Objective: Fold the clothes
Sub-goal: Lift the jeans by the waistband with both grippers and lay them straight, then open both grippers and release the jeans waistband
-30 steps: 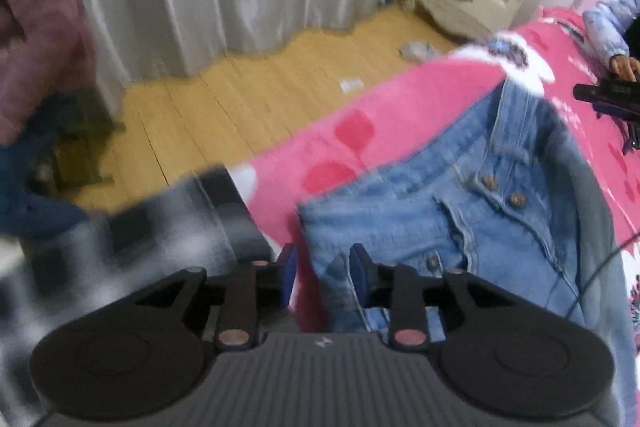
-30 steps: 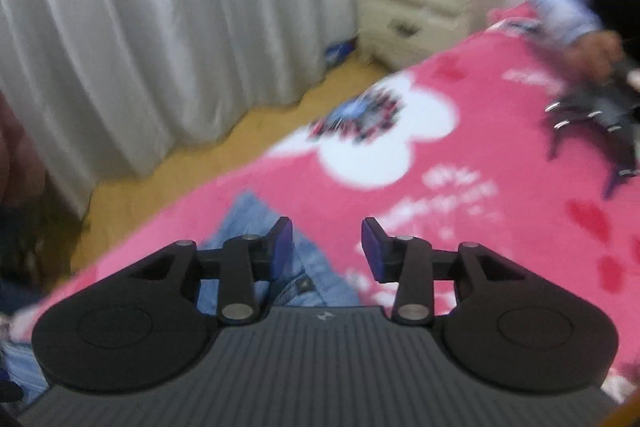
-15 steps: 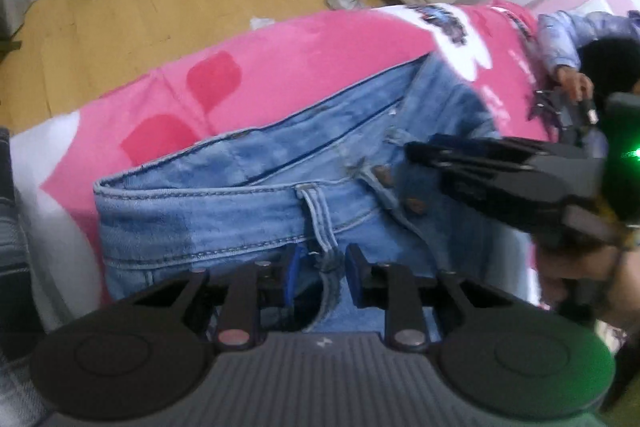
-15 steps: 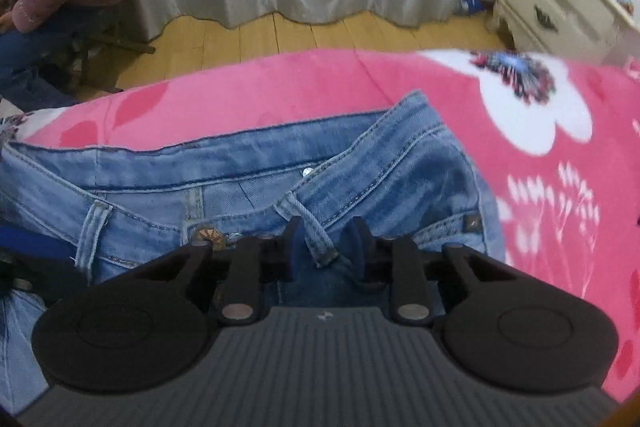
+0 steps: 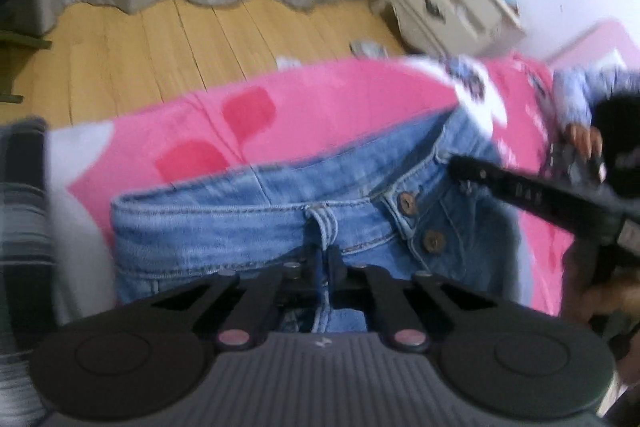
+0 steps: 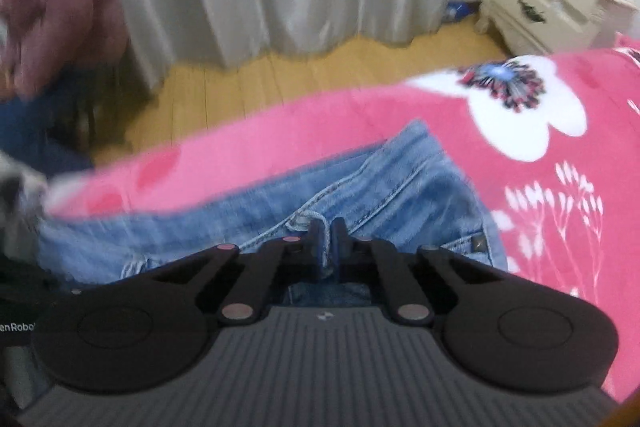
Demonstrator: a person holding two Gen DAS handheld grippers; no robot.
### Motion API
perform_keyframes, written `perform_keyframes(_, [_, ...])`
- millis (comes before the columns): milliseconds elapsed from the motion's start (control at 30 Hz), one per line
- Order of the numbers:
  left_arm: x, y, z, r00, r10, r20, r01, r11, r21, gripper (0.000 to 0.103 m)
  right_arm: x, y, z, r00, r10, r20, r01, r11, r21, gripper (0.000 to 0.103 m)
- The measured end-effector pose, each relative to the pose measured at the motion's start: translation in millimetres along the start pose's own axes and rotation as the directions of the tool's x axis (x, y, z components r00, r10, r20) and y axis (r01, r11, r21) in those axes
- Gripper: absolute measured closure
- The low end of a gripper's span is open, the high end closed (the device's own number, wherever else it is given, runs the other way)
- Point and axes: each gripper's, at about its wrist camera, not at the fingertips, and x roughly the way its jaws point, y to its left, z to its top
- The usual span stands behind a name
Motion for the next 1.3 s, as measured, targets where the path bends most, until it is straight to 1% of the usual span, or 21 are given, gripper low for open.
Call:
perform_keyframes(133, [-12,2,14,0.997,0.022,0.074,-0.022,1.000,0.000,0.100,-1,1,10,0.996,0.017,0.083,-0.024,0.996,0.086,0.101])
perform_keyframes(233, [-6,10,22,0.995,0.052,0.087,-0.053,0.999,0.010,0.100,7,0,21,0.993,0.034,0.115,-0.050,0.989,0.140,0.101])
perform_keyframes(267, [-2,13,24,0.995,0.063,0.083,-0.064,0.998,0.007,0.100,13,1,22,0.992,0.037,0.117,-0.054,0.988,0.148,0.103])
perform_keyframes(367, [14,19,22,0.989,0.124,0.081,-0.130,0.989,0.067,0.100,40,6,21,0.994,0.033,0.106,-0.050,0.986,0.158,0.103])
perform_keyframes(467, [24,18,20,0.988,0.142,0.068,-0.149,0.982,0.119,0.099,81,6,11,1.000,-0.009,0.011,0.007,0.986,0.166,0.103])
perform_keyframes(500, [24,16,21,0.987,0.147,0.065,-0.155,0.977,0.147,0.098,83,6,10,1.000,-0.012,0.009,0.010,0.983,0.182,0.103])
perform_keyframes(533, [24,15,22,0.987,0.148,0.060,-0.155,0.975,0.161,0.096,80,5,10,1.000,-0.010,0.023,0.005,0.979,0.205,0.103])
perform_keyframes(567, [22,16,25,0.989,0.137,0.048,-0.143,0.978,0.154,0.095,70,4,10,0.999,-0.005,0.049,-0.006,0.975,0.223,0.103])
perform_keyframes(633, [19,21,31,0.994,0.110,0.019,-0.111,0.986,0.127,0.092,29,-3,2,0.990,-0.005,0.140,-0.034,0.962,0.272,0.102])
perform_keyframes(700, [11,24,37,0.995,0.094,0.013,-0.095,0.992,0.086,0.084,-22,-17,-13,0.974,-0.027,0.225,-0.053,0.939,0.341,0.101])
perform_keyframes(767, [0,27,41,0.995,0.092,0.035,-0.094,0.993,0.065,0.067,-76,-29,-44,0.960,-0.093,0.264,-0.024,0.913,0.408,0.100])
perform_keyframes(833, [-9,28,42,0.996,0.080,0.049,-0.082,0.995,0.056,0.065,-132,-42,-83,0.949,-0.178,0.260,0.037,0.882,0.470,0.093])
perform_keyframes(900, [-18,25,42,0.997,0.055,0.049,-0.058,0.997,0.056,0.065,-182,-53,-134,0.945,-0.256,0.203,0.123,0.856,0.503,0.079])
perform_keyframes(967, [-27,19,39,0.998,0.029,0.051,-0.033,0.996,0.082,0.065,-219,-61,-190,0.948,-0.307,0.086,0.221,0.827,0.517,0.077])
perform_keyframes(1033, [-36,7,33,0.999,-0.012,0.045,0.006,0.991,0.133,0.065,-248,-64,-243,0.945,-0.324,-0.043,0.296,0.794,0.532,0.076])
perform_keyframes(1067, [-40,0,29,0.999,-0.037,0.036,0.031,0.986,0.164,0.064,-261,-65,-269,0.939,-0.327,-0.107,0.331,0.776,0.536,0.076])
perform_keyframes(1167, [-46,-26,8,0.992,-0.117,-0.039,0.123,0.960,0.253,0.064,-292,-62,-341,0.906,-0.341,-0.252,0.423,0.743,0.519,0.074])
perform_keyframes(1200, [-45,-34,-1,0.988,-0.138,-0.073,0.153,0.950,0.271,0.064,-300,-60,-363,0.897,-0.342,-0.279,0.440,0.741,0.507,0.070])
perform_keyframes(1233, [-43,-44,-11,0.983,-0.150,-0.109,0.177,0.938,0.299,0.064,-306,-59,-384,0.896,-0.333,-0.293,0.440,0.745,0.501,0.067])
perform_keyframes(1267, [-40,-55,-23,0.976,-0.158,-0.147,0.200,0.922,0.331,0.065,-306,-62,-400,0.902,-0.309,-0.301,0.426,0.750,0.506,0.058])
perform_keyframes(1300, [-38,-66,-36,0.972,-0.159,-0.174,0.215,0.903,0.372,0.065,-305,-65,-413,0.910,-0.280,-0.307,0.406,0.754,0.516,0.056])
